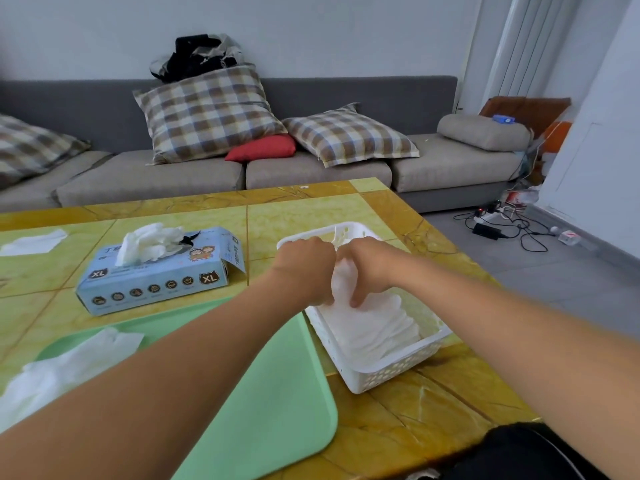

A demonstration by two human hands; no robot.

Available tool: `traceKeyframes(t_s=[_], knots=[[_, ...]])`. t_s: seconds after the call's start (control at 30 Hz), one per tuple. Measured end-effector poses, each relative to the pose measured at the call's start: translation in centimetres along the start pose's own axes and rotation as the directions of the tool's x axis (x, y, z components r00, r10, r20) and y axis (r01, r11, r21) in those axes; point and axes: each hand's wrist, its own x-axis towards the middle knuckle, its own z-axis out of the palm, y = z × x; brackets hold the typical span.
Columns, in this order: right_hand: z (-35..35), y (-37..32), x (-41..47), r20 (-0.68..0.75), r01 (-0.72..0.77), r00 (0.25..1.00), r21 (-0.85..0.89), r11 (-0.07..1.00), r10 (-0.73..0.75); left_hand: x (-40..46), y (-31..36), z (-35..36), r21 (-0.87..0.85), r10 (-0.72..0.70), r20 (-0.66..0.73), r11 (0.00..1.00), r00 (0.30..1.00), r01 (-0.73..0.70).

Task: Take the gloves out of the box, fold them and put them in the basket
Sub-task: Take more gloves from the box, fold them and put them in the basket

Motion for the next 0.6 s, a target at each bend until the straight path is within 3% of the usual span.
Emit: traceKeyframes(t_s=[0.17,0.3,0.43,0.5,0.6], knots=[[0.8,0.1,-0.2,0.085,0.041,0.995,0.016,0.999,-0.042,0.6,-0.2,1.1,0.008,-0.084,0.077,0.996,0.994,0.083],[1.2,0.2,-0.9,-0.051,0.083,0.995,0.025,0.996,-0.082,1.2,-0.5,1.4,-0.002,-0.042,0.138,0.999,0.99,0.043],[0.8,0.1,-1.4,-0.055,0.151,0.987,-0.017,0.988,-0.152,2.0,-0.6,1.9,-0.021,-0.009,0.228,1.0,0.974,0.014],[0.4,0.4,-1.9,0.012,0.101,0.995,0.025,0.995,-0.101,2.3,-0.5,2.0,-0.029,-0.01,0.265,0.999,0.964,0.018],[0.7,1.1,-2.8,0.237,0.01,0.971,-0.005,1.0,-0.009,2.4,-0.5,2.3,-0.033,0.022,0.284,0.999,0.959,-0.013]])
